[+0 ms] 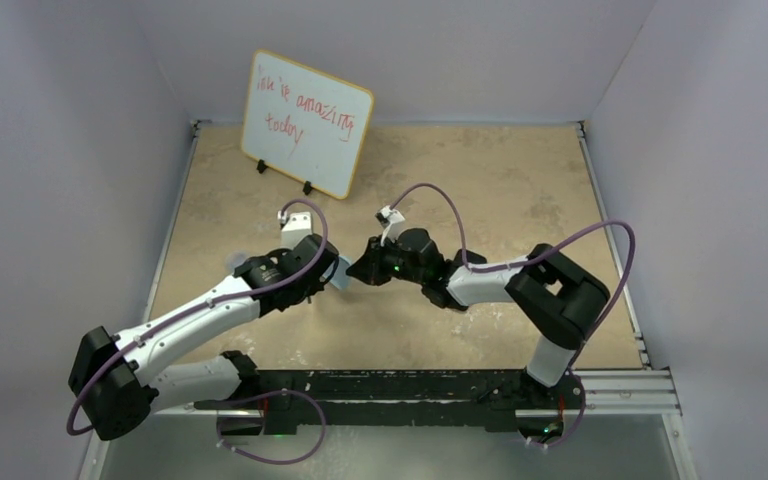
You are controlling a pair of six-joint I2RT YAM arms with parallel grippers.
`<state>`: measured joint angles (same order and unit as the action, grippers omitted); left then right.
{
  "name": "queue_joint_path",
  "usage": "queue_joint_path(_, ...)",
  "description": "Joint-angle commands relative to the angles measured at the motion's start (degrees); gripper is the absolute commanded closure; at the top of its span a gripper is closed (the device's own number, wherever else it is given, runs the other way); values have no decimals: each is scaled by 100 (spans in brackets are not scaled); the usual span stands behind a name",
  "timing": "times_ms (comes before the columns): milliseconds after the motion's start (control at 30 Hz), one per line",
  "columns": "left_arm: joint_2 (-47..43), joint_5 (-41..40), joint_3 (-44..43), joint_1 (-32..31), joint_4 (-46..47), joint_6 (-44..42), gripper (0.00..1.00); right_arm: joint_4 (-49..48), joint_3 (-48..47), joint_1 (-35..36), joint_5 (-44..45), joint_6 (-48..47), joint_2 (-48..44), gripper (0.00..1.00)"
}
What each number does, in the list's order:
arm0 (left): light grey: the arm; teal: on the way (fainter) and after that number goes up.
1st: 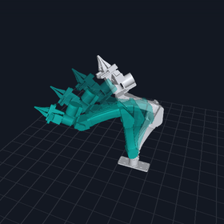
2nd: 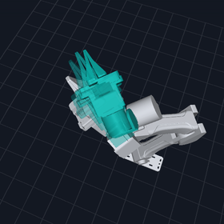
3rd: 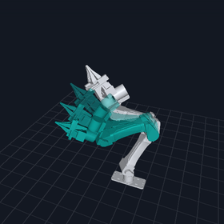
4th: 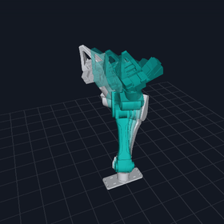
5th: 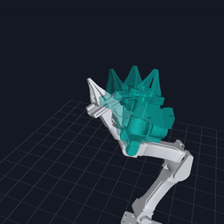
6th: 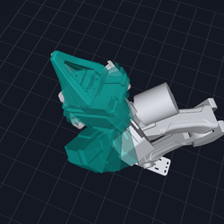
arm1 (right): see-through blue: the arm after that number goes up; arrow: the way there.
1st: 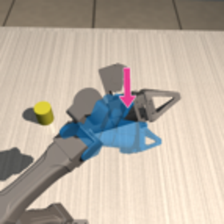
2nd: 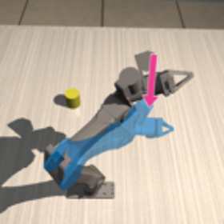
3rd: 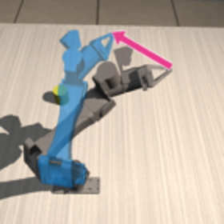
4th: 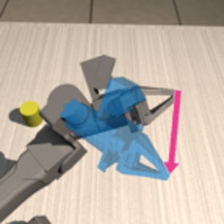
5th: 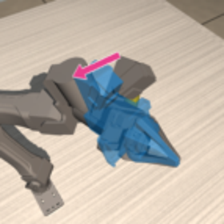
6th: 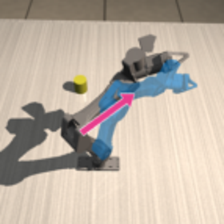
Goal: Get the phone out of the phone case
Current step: Remove the phone case from the phone.
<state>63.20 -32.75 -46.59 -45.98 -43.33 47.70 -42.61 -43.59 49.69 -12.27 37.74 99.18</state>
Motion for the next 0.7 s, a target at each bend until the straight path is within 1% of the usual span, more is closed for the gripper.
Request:
queue_joint_path(0, -99, 222, 96, 10, 8, -177, 100, -590, 218, -193, 445, 383, 271, 100)
queue_joint_path(167, -115, 540, 56, 4, 134, -383, 100, -956, 428, -510, 297, 654, 527, 100)
queue_joint_path(267, -107, 672, -24, 9, 74, -504, 100, -1002, 533, -755, 261, 670, 540, 100)
queue_joint_path(533, -133, 731, -287, 3, -107, -772, 100, -853, 764, -1402, 269, 556, 244, 100)
queue_joint_path(667, -136, 808, -420, 1, -149, -906, 100, -615, 653, -1523, 237, 391, 249, 100)
